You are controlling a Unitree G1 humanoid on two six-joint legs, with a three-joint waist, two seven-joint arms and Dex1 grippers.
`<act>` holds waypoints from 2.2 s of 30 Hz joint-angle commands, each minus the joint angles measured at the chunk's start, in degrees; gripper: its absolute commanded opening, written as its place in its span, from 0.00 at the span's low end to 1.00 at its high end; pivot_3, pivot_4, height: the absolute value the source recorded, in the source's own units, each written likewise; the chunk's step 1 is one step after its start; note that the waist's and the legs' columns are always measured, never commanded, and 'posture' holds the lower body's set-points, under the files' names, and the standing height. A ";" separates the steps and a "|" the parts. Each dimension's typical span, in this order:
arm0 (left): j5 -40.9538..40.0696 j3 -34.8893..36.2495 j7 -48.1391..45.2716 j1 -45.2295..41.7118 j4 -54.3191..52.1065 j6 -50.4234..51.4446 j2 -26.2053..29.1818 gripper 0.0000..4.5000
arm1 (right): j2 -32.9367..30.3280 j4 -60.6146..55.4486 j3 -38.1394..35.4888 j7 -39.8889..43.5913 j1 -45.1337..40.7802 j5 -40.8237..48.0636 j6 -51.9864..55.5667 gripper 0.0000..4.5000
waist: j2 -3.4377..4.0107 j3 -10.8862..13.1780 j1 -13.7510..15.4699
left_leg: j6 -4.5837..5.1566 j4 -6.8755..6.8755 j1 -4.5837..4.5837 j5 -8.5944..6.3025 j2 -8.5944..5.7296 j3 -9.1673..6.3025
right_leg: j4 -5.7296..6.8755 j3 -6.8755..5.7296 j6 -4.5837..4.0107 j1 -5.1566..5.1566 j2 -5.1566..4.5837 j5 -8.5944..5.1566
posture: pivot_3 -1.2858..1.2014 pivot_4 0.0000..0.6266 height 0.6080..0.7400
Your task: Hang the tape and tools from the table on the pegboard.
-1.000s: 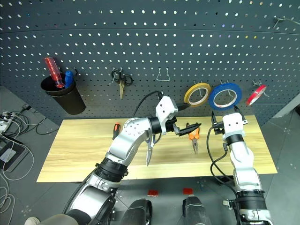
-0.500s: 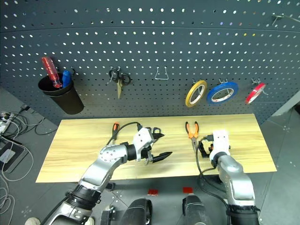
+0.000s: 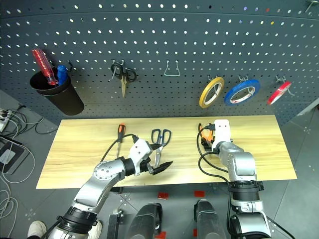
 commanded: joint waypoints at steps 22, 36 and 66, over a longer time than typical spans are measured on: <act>-1.35 1.94 1.02 -2.18 -3.96 2.09 -0.16 1.00 | -0.48 19.55 1.70 0.44 -10.20 -1.65 -10.27 0.95 | -0.22 2.63 0.74 | -0.01 -0.04 -0.11 0.00 0.06 0.04 | 0.05 0.01 -0.01 -0.21 0.01 0.01 | 0.60 0.71 1.00; -1.40 1.77 0.89 -3.99 -3.20 1.66 -1.07 1.00 | -2.03 15.48 2.48 2.76 -8.71 -2.40 -10.63 0.61 | -0.24 3.03 1.10 | -0.01 -0.09 -0.15 0.01 0.10 0.05 | -0.02 0.01 -0.01 -0.26 0.01 0.01 | 0.59 0.66 1.00; -16.73 14.65 16.69 1.63 -33.15 19.99 -1.48 1.00 | 2.52 -30.11 5.39 11.96 -0.70 9.61 -24.12 0.61 | -0.58 -3.12 2.11 | -0.76 -0.06 -0.88 0.44 0.04 -0.84 | -0.18 -1.10 -0.01 -0.32 -0.02 0.01 | 0.61 0.22 1.00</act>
